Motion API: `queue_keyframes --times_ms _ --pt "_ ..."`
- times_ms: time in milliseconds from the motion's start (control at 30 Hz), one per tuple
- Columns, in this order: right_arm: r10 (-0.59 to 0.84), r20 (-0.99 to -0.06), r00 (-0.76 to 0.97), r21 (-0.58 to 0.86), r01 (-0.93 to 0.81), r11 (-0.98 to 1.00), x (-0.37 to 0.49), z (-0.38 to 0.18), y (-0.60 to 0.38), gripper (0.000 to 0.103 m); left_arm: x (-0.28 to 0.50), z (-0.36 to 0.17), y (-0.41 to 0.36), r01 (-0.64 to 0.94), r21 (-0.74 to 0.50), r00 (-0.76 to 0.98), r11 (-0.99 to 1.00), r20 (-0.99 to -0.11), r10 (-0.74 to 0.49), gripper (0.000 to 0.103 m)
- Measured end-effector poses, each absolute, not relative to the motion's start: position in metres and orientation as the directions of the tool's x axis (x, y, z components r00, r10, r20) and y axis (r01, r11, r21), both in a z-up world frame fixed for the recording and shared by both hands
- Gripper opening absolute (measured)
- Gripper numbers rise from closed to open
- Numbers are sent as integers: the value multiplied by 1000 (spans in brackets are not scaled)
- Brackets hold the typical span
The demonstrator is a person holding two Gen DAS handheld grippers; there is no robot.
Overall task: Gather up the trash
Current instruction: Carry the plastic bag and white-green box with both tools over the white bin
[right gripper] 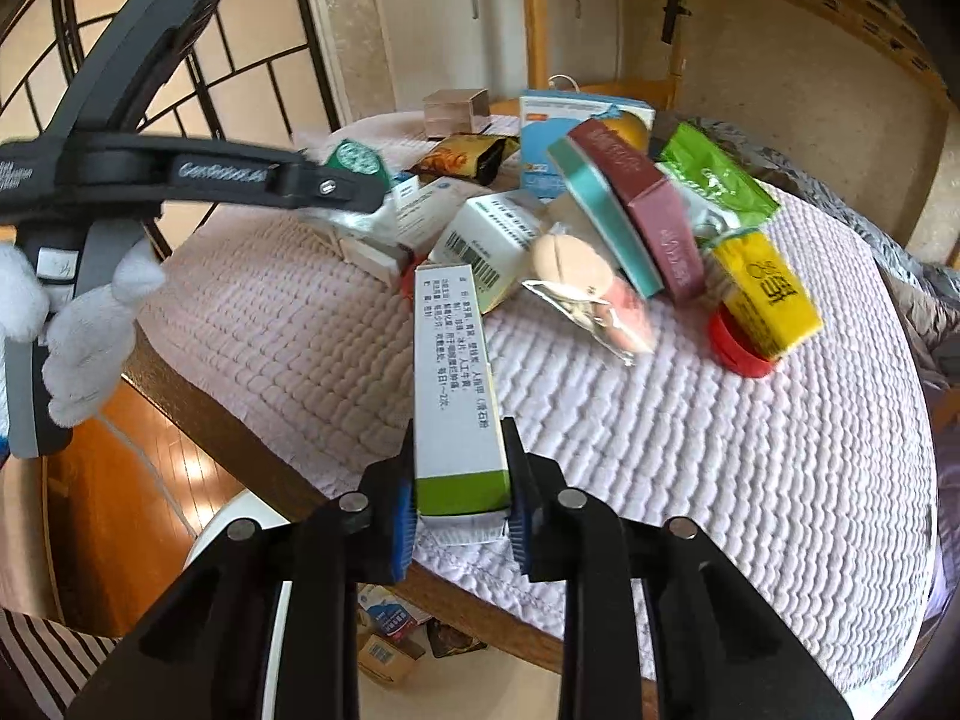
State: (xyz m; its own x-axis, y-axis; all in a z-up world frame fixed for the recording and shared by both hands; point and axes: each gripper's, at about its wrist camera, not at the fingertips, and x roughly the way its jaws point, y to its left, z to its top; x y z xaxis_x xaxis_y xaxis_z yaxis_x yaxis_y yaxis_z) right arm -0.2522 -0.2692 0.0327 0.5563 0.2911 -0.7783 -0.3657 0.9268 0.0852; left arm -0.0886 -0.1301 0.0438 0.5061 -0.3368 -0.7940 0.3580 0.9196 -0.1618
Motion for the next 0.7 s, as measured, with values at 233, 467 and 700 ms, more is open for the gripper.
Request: queue_keyframes --times_ms 233,467,700 --pt "293 -782 550 116 -334 935 -259 35 -276 25 -107 41 -128 357 -154 502 921 -800 -328 49" --pt "285 -797 532 144 -291 946 -262 34 -279 25 -127 37 -127 354 -159 490 922 -808 -327 49" --pt "275 -810 517 159 -256 953 -267 38 -280 25 -143 30 -126 347 -141 486 927 -819 -307 49"
